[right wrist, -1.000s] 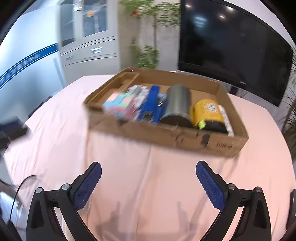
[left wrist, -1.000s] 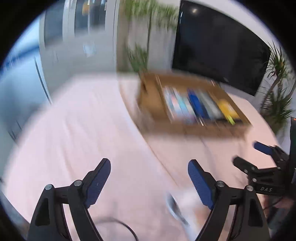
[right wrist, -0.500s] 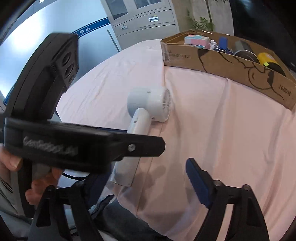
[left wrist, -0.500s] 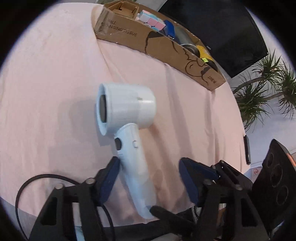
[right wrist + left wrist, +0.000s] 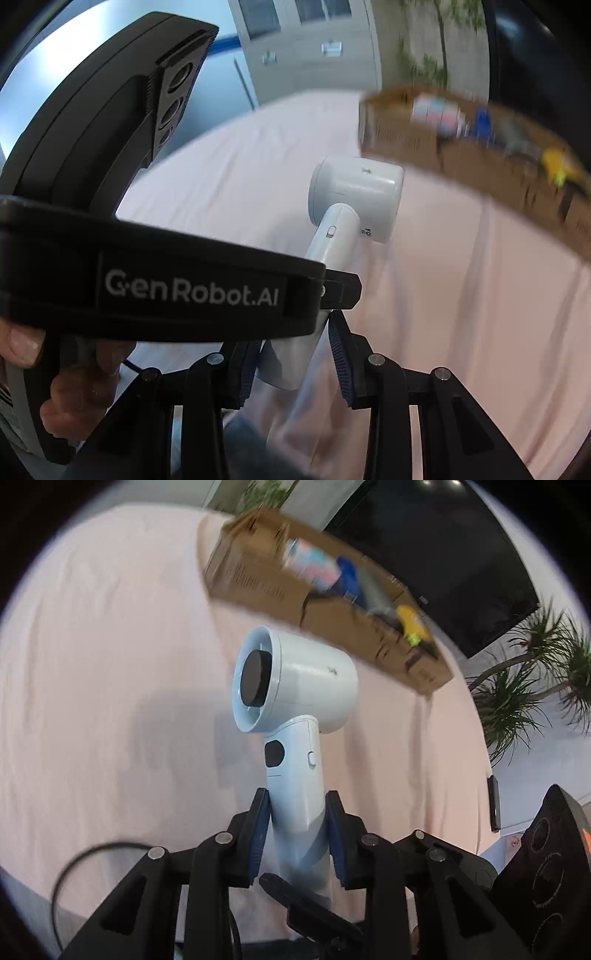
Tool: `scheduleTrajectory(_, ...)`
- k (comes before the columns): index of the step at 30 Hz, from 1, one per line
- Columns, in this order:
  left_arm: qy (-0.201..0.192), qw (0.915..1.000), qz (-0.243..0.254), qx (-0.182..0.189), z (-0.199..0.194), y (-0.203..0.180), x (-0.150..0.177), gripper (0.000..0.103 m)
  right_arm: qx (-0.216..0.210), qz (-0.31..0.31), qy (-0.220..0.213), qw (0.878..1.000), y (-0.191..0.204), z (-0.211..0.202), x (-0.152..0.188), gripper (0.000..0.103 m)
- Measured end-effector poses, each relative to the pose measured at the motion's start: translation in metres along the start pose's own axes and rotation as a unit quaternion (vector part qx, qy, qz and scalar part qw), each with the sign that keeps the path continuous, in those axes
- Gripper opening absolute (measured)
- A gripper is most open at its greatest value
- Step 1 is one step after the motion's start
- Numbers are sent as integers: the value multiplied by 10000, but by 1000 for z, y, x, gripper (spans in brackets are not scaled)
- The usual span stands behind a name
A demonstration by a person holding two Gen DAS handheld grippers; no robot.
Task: Organize rigid objects
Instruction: 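Grasp the hair dryer handle with the right tool and lift it, then lower the hair dryer into the box beside the insert and release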
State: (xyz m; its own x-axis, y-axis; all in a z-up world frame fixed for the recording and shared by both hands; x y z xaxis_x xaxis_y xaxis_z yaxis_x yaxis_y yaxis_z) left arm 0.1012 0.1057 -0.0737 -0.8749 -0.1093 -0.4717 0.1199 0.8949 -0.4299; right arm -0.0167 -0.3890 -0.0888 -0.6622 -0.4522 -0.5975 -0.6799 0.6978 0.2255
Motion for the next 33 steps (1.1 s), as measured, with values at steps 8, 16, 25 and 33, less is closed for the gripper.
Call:
scheduleTrajectory(8,-988,9903,944,-265,-44,2,-162,29,323,-355,-1036,9935,1,-14,-155,34)
scheduleTrajectory(16,-216,9971,689,240,33,70,-300,29,130,641,-556,9963,-59,67,-290,35)
scheduleTrajectory(25,707,9958,233,541,118,116,-315,30,6,1534,488,9870,-118,149,-319,32)
scheduleTrajectory(33,-1039,9731,1196,-1671,-8,70,-273,84,565,1720,-386,9827,-121,67,-283,95)
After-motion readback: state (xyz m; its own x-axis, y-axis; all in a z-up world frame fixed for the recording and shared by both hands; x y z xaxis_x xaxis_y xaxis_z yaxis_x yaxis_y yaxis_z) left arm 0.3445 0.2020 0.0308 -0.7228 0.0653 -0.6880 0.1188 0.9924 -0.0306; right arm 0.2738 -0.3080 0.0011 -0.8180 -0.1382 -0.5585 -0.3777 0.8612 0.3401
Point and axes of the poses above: each gripper's, at about its wrist camera, not at the fingertips, and z roughly the way its jaws point, y to its left, x to its underside, the point moved 2 cm from there along z, roughly the way its jaws point, and after that the axes turned 9 degrees about z, right-handed, at the moved point
